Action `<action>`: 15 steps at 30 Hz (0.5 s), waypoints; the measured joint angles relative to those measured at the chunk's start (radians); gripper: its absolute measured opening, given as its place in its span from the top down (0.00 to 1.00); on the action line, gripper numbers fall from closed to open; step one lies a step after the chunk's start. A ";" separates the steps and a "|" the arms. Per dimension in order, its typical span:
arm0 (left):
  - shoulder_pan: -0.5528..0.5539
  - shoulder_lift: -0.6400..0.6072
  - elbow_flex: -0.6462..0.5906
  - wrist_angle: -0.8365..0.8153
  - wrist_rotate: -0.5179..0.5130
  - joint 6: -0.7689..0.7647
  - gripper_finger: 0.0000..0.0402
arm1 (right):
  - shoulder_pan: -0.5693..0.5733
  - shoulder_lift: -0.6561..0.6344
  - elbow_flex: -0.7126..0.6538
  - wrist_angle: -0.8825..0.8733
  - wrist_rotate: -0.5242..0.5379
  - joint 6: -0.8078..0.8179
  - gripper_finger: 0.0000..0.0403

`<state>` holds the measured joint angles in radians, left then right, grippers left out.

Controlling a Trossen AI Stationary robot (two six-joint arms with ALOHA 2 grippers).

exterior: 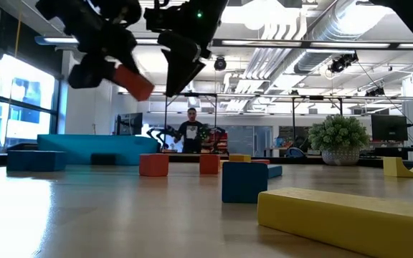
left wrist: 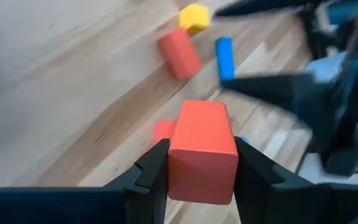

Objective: Sort & place blocks by color
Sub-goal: Put the orange block into the green bin

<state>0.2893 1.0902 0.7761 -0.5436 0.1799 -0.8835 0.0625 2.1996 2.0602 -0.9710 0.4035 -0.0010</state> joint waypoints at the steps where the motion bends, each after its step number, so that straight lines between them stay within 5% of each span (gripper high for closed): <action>1: -0.025 -0.011 0.000 -0.027 -0.017 -0.010 0.73 | 0.003 0.000 0.000 -0.008 0.004 0.000 0.44; 15: -0.503 -0.129 0.000 -0.249 -0.159 -0.390 0.73 | 0.000 0.000 0.000 -0.038 0.008 0.001 0.43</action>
<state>-0.2142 0.9617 0.7765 -0.7931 0.0209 -1.2734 0.0629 2.1994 2.0602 -1.0092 0.4110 -0.0002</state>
